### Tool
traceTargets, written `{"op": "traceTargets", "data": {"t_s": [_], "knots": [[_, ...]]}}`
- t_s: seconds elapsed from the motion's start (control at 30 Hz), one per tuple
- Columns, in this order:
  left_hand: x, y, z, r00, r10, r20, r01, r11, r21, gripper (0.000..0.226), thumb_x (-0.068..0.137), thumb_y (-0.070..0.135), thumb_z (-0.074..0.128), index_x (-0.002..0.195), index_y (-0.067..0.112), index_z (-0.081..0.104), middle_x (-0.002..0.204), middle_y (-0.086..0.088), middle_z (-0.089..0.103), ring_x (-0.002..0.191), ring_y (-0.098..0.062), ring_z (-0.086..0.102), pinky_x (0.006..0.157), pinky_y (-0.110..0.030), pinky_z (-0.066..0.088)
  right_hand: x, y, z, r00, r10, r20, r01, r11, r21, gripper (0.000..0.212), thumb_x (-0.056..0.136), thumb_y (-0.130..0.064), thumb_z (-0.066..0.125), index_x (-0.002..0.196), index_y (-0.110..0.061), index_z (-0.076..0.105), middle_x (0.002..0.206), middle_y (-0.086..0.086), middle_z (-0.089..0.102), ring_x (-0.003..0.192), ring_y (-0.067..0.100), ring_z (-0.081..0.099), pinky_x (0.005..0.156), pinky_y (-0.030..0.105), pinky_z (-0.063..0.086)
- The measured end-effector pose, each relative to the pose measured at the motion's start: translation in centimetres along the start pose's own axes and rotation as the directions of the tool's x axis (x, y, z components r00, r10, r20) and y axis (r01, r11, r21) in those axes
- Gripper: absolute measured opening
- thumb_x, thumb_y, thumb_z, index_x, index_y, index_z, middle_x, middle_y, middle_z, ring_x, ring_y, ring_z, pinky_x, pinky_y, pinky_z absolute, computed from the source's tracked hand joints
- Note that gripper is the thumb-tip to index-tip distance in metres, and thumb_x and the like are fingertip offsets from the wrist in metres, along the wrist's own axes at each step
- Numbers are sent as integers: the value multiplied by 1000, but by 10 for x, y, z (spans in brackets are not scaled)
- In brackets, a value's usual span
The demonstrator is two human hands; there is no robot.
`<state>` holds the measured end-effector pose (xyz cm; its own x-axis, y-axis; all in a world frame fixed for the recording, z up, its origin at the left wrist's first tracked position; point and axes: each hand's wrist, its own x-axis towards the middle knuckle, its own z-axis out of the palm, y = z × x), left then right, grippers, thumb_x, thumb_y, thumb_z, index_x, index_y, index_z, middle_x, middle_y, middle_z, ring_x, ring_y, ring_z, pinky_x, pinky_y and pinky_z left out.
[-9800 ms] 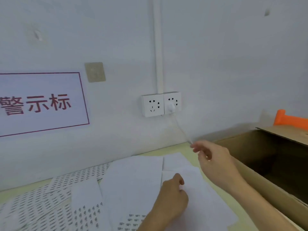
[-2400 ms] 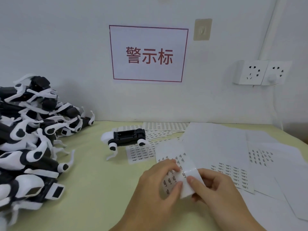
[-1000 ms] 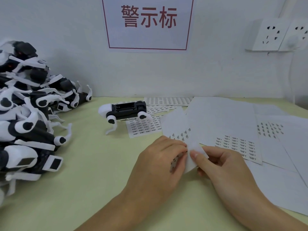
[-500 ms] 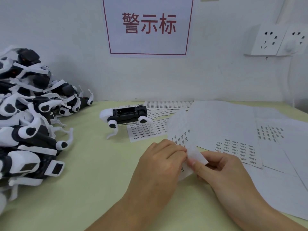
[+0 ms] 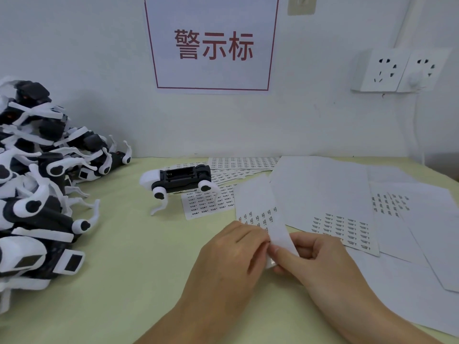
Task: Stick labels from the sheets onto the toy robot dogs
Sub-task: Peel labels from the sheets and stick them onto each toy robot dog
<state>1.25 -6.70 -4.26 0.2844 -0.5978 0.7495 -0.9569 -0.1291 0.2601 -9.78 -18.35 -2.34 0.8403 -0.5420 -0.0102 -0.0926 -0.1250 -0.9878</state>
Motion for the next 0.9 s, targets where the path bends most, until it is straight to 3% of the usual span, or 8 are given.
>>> {"op": "traceTargets", "data": {"t_s": [0.2,0.3,0.6,0.7,0.8,0.9], "knots": [[1,1,-1,1000,-23,-19,23,1000,-20,20,91,23,55,86,12,71,88,6,69,83,-14,64,68,-31,54,2,3,1,998,7,-55,-8,1000,-18,13,86,-30,67,83,-36,78,79,-8,76,77,4,72,70,19,52],[1,1,0,999,4,-39,-6,999,-36,21,91,21,56,88,10,74,93,5,72,86,-14,66,72,-29,55,1,2,2,998,-21,-60,20,999,-27,16,88,-29,64,83,-38,77,81,-11,76,78,2,71,67,15,47],[0,-1,0,997,-72,-24,67,985,-157,22,91,22,57,90,10,76,95,6,73,91,-6,65,80,-21,52,3,5,0,996,-86,-19,85,993,-77,20,91,-20,66,86,-35,78,80,-3,77,75,14,72,75,28,54],[0,0,-2,996,-93,-2,92,987,-132,24,90,25,55,87,12,75,92,8,72,88,-7,64,77,-22,52,4,8,1,992,-127,-23,124,987,-107,14,89,-21,66,86,-28,78,78,8,75,70,26,68,73,34,51],[0,2,-3,995,-96,21,97,991,-88,24,90,27,53,86,14,73,88,9,69,85,-9,63,73,-26,51,4,10,1,987,-160,-11,157,978,-137,11,88,-20,66,86,-15,75,83,23,67,65,13,55,66,30,41],[2,3,-5,998,-58,31,59,998,-27,23,91,25,51,84,13,70,85,7,67,81,-13,62,68,-32,51,3,11,1,984,-177,-20,170,969,-178,21,87,-26,66,84,-5,71,81,29,61,61,13,45,62,30,34]]}}
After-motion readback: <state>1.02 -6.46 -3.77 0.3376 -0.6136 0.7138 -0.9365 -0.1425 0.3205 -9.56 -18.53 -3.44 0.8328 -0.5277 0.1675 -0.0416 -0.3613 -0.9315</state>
